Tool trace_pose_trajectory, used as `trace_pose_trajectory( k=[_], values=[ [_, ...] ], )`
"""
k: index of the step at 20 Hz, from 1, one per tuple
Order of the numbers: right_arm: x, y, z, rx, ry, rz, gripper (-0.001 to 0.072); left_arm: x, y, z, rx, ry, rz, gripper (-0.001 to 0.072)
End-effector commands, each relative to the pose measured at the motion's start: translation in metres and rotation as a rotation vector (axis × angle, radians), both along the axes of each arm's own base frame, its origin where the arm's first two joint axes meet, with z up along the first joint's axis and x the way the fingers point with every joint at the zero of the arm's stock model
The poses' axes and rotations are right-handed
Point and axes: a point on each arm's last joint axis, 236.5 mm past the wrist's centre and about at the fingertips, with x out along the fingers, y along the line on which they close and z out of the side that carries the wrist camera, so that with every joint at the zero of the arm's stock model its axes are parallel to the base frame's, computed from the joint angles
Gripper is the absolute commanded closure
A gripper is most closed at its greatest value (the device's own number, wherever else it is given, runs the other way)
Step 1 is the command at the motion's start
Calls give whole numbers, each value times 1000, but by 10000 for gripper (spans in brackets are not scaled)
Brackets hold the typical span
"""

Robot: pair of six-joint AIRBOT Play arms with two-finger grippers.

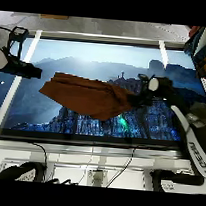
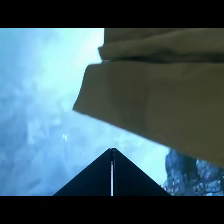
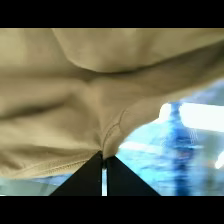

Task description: Fold the clothes and pants, and hang the long-sleeved shirts on hangers.

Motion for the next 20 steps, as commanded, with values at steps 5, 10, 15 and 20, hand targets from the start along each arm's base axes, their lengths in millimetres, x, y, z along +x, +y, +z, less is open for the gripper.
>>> trace_pose_trajectory(
  k=[5, 10, 15, 20],
  values=[
    [-80, -38, 11, 57, -159, 131, 706, -55, 45, -99, -234, 261, 186, 690],
    [-109, -33, 11, 99, -222, 122, 704, -76, 27, -178, -573, 282, 282, 690],
    [-88, -24, 22, 146, -313, 79, 704, -38, 15, -204, -773, 189, 402, 63],
    [-82, -25, 25, 145, -340, 70, 703, 0, 12, -236, -852, 112, 446, 244]
  ],
)
